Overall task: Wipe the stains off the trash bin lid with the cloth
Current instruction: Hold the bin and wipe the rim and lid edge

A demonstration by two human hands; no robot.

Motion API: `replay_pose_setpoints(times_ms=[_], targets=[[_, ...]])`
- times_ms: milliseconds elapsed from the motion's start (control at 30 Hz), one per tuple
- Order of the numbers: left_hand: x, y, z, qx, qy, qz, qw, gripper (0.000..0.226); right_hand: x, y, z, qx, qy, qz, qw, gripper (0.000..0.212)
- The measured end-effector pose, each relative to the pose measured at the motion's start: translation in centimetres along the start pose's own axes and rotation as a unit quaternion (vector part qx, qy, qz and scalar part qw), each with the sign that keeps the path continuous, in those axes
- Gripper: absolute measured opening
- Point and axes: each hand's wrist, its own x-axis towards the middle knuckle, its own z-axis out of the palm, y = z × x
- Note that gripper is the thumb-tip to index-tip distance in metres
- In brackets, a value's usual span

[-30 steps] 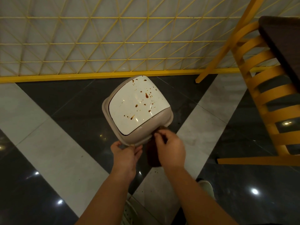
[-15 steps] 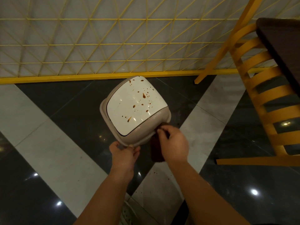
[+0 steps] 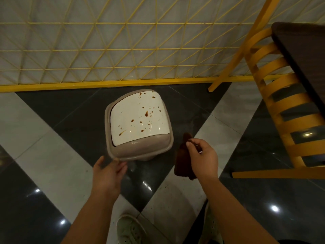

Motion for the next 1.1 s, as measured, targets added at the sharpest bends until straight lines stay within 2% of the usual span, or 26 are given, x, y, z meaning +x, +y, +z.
replay_pose_setpoints(times_ms=[167, 367, 533, 667, 767, 1000, 1100], targets=[[-0.9, -2.2, 2.2, 0.009, -0.042, -0.044, 0.998, 0.042, -2.8, 0.5, 1.2, 0.074, -0.008, -0.011, 0.997, 0.021], [-1.1, -3.3, 5.2, -0.048, 0.008, -0.040, 0.998, 0.058, -2.8, -1.0, 2.8, 0.104, -0.013, -0.016, 0.994, 0.017], [-1.7, -3.3, 6.0, 0.004, 0.064, -0.027, 0.998, 0.062, -5.2, -2.7, 4.7, 0.166, -0.012, -0.028, 0.986, 0.008], [-1.2, -3.5, 5.2, -0.021, 0.018, -0.013, 1.000, 0.061, -3.6, -1.4, 4.8, 0.117, 0.030, -0.032, 0.992, 0.010], [-0.5, -3.7, 4.8, -0.035, -0.006, -0.012, 0.999, 0.059, -1.0, -1.1, 5.0, 0.054, 0.043, -0.022, 0.997, 0.018], [-0.4, -4.0, 4.9, -0.034, -0.014, -0.003, 0.999, 0.056, -3.7, 1.3, 5.4, -0.001, -0.005, -0.036, 0.999, 0.019], [-0.7, -3.7, 5.0, -0.029, -0.020, -0.014, 0.999, 0.054, -1.9, 0.5, 4.9, 0.009, 0.012, -0.028, 1.000, 0.019]])
